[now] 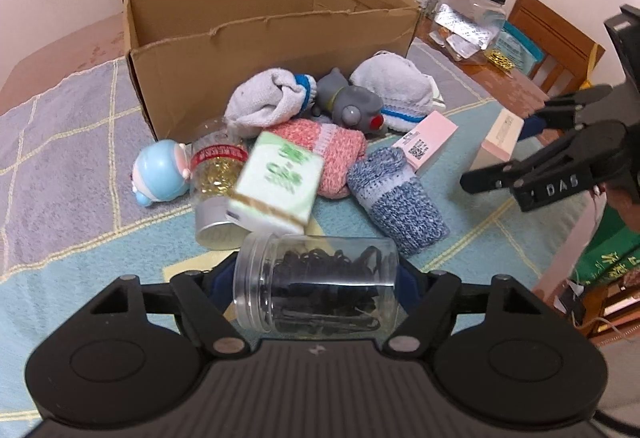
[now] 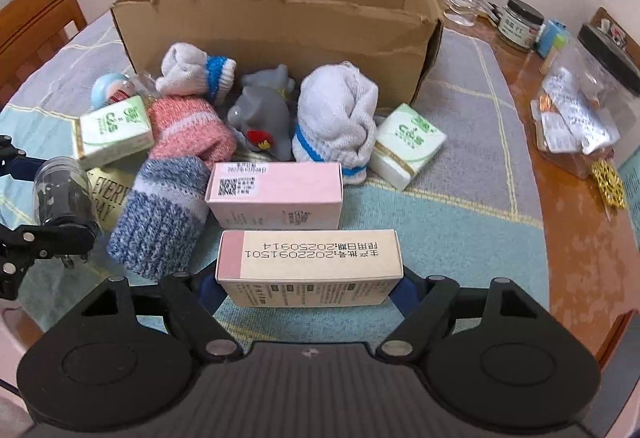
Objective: Organize objects
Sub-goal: 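Lower the cream box and hair-tie jar into the cardboard box and release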
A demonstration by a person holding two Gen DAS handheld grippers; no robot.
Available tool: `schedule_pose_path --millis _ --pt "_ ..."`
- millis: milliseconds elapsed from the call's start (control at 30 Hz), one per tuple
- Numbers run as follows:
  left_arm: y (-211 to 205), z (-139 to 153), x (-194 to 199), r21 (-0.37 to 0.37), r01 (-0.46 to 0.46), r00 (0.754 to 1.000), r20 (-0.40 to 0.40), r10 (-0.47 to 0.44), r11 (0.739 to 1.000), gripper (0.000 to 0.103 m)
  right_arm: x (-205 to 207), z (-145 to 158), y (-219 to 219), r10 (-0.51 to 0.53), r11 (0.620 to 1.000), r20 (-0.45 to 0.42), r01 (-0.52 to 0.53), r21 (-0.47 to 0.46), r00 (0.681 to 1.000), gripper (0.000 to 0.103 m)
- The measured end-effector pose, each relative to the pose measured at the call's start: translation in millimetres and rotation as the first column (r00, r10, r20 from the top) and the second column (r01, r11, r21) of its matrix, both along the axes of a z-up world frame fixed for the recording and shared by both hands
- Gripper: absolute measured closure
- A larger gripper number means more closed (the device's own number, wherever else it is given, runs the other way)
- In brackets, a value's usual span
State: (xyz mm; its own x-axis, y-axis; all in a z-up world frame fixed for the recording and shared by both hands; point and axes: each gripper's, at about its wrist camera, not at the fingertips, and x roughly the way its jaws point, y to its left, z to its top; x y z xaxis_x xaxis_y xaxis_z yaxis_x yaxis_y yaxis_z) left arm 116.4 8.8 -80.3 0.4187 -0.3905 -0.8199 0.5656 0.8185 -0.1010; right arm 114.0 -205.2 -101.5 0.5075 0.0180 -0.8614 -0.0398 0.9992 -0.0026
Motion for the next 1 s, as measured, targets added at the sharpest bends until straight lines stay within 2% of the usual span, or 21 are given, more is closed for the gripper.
schedule_pose_path --millis 267,433,600,800,1000 --pt "5 50 15 -0.002 0.042 0.999 -0.028 -0.042 0.999 0.027 12 37 -8 0.072 0.997 -0.003 -0.072 0.004 0.997 0.019" --pt "-4 81 44 0.004 0.035 0.999 0.024 -0.035 0.999 0.027 26 65 -8 0.131 0.991 0.024 -0.131 0.000 0.991 0.019" --pt "-17 103 84 -0.017 0.001 0.996 0.084 0.000 1.000 0.027 49 94 -3 0.173 0.985 0.091 -0.173 -0.008 0.981 0.019" --pt "-36 108 144 -0.011 -0.058 0.991 0.117 0.059 0.998 0.027 85 111 -1 0.194 0.981 0.145 -0.193 -0.017 0.970 0.019" --pt "-45 96 202 -0.012 -0.140 0.985 0.100 0.140 0.990 0.027 129 114 -7 0.170 0.985 0.161 -0.175 0.014 0.972 0.019"
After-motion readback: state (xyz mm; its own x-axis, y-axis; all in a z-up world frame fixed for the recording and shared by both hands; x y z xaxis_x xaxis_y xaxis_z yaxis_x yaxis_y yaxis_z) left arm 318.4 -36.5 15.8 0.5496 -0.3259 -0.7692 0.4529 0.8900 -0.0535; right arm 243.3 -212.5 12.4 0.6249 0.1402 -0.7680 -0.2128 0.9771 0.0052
